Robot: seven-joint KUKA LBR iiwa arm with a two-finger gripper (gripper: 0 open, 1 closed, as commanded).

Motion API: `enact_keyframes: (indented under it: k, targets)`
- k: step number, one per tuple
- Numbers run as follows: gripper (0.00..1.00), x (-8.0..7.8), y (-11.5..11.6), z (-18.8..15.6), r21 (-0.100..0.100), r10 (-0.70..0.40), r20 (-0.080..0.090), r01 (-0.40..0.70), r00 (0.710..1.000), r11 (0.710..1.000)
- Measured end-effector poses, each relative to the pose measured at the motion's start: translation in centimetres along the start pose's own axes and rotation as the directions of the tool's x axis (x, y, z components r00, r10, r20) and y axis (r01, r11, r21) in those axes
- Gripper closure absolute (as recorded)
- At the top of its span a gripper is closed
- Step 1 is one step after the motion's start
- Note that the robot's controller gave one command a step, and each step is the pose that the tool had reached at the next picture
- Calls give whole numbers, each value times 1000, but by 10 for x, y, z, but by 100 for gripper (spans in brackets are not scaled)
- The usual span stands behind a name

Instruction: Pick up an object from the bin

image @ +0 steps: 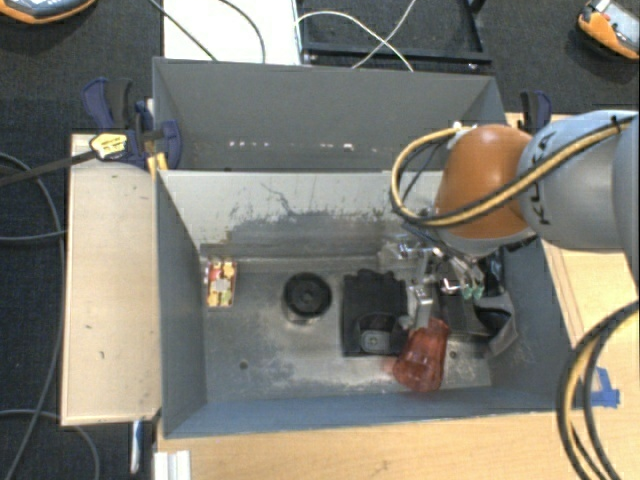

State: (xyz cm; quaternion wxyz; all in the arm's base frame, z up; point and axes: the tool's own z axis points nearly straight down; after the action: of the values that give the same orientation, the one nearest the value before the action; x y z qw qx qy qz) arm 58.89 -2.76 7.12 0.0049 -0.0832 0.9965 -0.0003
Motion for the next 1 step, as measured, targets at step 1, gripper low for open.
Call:
enact_keyframes:
  k: [1]
  targets:
    - [0, -1, 74, 0, -4, 131, -13, -131, 991, 991]
